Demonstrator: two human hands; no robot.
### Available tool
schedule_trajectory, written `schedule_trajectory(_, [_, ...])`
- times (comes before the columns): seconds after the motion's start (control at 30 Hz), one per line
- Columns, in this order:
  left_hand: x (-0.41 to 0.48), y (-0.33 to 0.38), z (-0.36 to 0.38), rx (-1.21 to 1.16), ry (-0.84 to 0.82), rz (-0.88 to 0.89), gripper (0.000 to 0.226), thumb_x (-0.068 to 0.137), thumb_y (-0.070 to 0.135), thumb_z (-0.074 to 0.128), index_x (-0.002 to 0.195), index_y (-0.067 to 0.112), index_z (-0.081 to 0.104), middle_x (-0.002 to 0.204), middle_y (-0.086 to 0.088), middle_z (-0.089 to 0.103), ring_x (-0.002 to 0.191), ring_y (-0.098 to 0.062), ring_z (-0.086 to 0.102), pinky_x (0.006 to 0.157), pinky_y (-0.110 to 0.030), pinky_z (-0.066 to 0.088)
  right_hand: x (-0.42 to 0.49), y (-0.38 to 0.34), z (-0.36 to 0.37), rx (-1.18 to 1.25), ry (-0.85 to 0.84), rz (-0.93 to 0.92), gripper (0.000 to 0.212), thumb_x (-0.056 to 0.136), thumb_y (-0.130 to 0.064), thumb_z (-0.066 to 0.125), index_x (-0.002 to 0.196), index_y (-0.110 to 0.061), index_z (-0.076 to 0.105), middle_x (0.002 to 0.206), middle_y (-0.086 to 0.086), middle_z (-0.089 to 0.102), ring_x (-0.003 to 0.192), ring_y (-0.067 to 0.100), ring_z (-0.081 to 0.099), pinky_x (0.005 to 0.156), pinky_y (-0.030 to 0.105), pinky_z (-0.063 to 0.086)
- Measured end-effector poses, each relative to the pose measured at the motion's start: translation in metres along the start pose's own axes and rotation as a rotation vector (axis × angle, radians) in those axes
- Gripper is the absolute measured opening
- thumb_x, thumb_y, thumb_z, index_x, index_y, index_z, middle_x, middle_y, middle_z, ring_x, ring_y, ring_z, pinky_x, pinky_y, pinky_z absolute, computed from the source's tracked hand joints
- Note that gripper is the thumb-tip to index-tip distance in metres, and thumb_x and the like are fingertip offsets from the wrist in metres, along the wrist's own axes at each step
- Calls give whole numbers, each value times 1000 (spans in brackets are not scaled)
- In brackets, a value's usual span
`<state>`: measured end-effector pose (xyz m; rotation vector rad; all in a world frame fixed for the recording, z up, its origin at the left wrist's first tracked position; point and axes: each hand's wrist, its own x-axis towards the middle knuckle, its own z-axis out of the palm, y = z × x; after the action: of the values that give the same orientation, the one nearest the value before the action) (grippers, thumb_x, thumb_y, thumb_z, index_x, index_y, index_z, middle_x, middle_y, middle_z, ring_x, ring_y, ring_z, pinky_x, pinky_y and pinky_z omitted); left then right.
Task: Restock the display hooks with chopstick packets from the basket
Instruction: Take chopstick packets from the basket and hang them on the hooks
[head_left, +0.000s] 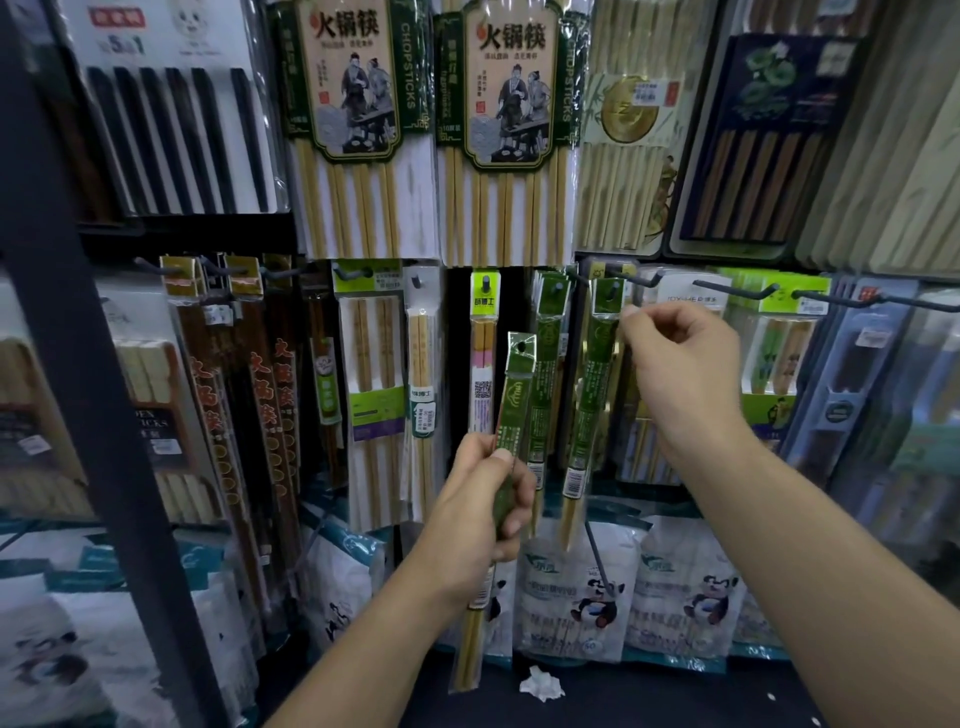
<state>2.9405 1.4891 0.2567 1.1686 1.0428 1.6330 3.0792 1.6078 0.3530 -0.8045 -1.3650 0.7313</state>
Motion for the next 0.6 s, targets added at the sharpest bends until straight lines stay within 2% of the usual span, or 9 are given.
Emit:
schedule_trajectory(0.07, [0, 5, 6, 47, 2, 27, 26, 110, 14, 34, 91, 25, 47, 74, 4, 58, 54, -9, 43, 42, -22, 30, -11, -2, -4, 0, -53, -11, 14, 95, -26, 68, 82, -23, 71, 64, -13, 63, 58, -4, 54, 57, 10, 45])
schedule_trajectory(0.13, [2, 9, 13, 97, 6, 67, 38, 110, 14, 39, 80, 32, 55, 77, -2, 58, 58, -12, 51, 43, -26, 41, -22, -6, -7, 24, -204, -3, 15, 97, -27, 66, 83, -26, 73, 74, -14, 71, 63, -6, 59, 56, 8, 45])
schedule_trajectory(0.2, [5, 12, 21, 121, 4, 110, 30, 109, 13, 44, 84, 26, 56, 75, -9, 55, 61, -17, 56, 48, -31, 52, -31, -9, -8, 51, -338, -9, 19, 98, -29, 65, 82, -25, 74, 76, -10, 73, 65, -3, 60, 55, 9, 44])
schedule_trajectory(0.3, [10, 12, 33, 132, 27, 139, 15, 107, 13, 49, 94, 15, 55, 75, -6, 54, 66, -17, 61, 59, -37, 61, -31, -11, -9, 70, -348, -52, 19, 98, -23, 66, 80, -22, 73, 64, -12, 64, 60, 0, 57, 54, 10, 43])
schedule_trajectory(0.37, [16, 12, 40, 146, 42, 139, 14, 106, 16, 53, 96, 20, 61, 79, -2, 57, 75, -18, 64, 70, -44, 64, -25, -13, -11, 81, -304, -33, 19, 98, -21, 65, 80, -21, 72, 60, -11, 60, 57, 2, 54, 52, 13, 42])
schedule_trajectory(0.43, [25, 13, 41, 292, 70, 166, 18, 104, 22, 57, 91, 32, 64, 79, 12, 59, 81, -9, 62, 79, -35, 60, -15, -16, -12, 92, -253, 10, 22, 99, -23, 64, 78, -21, 71, 59, -9, 58, 56, 4, 52, 50, 15, 41])
schedule_trajectory(0.5, [33, 14, 41, 464, 83, 202, 15, 102, 26, 59, 93, 36, 63, 73, 23, 57, 71, 6, 55, 68, -14, 48, -5, -18, -11, 64, -219, 33, 24, 99, -25, 63, 77, -22, 70, 58, -11, 57, 56, 4, 53, 49, 14, 40])
schedule_trajectory(0.53, [36, 16, 41, 506, 86, 205, 13, 102, 26, 60, 94, 36, 63, 71, 24, 56, 66, 7, 53, 63, -11, 44, -1, -19, -10, 48, -215, 32, 25, 100, -26, 63, 76, -21, 70, 58, -11, 57, 56, 4, 52, 50, 14, 41])
schedule_trajectory(0.6, [40, 16, 41, 536, 91, 201, 11, 101, 26, 60, 95, 35, 62, 73, 21, 57, 64, 3, 53, 60, -17, 46, 5, -19, -8, 23, -214, 16, 26, 100, -26, 63, 75, -18, 69, 59, -7, 55, 55, 6, 50, 53, 14, 42])
